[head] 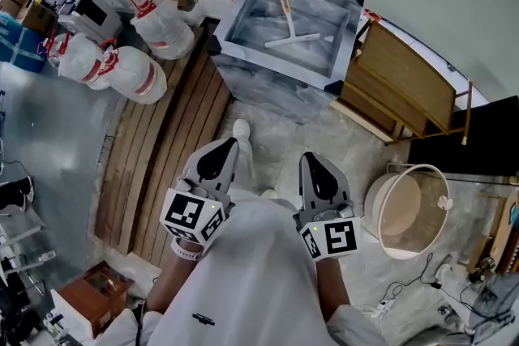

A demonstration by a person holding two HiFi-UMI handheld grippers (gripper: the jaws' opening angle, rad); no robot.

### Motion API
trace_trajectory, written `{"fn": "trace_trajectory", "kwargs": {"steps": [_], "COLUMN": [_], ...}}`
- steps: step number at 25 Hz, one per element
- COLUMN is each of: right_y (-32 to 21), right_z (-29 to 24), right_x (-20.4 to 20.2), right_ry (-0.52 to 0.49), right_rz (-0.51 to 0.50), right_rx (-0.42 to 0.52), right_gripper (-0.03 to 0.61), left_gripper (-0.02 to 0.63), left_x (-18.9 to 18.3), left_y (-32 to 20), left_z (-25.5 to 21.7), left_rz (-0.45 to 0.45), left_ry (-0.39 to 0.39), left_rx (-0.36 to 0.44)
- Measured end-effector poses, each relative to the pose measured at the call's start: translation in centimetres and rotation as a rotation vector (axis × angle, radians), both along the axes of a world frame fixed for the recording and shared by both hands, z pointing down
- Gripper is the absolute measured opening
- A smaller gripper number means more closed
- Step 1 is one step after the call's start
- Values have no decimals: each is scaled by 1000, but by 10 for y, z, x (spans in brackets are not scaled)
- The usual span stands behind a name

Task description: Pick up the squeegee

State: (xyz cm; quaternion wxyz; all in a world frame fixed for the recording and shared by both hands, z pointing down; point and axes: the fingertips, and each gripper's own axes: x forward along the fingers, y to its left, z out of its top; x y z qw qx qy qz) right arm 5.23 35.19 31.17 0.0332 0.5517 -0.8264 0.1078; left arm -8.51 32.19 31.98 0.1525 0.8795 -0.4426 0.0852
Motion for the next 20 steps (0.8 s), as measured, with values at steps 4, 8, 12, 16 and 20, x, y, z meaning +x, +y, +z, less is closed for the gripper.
{"fn": "trace_trajectory", "kwargs": {"steps": [4, 8, 12, 16, 20], "right_y": [-57, -126, -198, -270, -315], "right_z": [8, 8, 1, -15, -18], "right_x": [-5, -17, -28, -33, -40], "right_ry": [20, 49, 81, 97, 91], "right_rz": [10, 19, 42, 92, 113], "right_rx": [-12, -30, -47, -25, -22], "right_gripper": [8, 9, 8, 9, 8], "left_gripper": [5, 5, 5, 5, 5], "left_x": [-8, -15, -23, -30, -39], "left_y": [-60, -136, -214, -285, -326], "left_z": [6, -3, -7, -23, -26], "left_rz": [2, 53, 112, 151, 148], "left_ry": [17, 27, 15, 40, 30], "left_rx": [1, 9, -17, 11, 28]}}
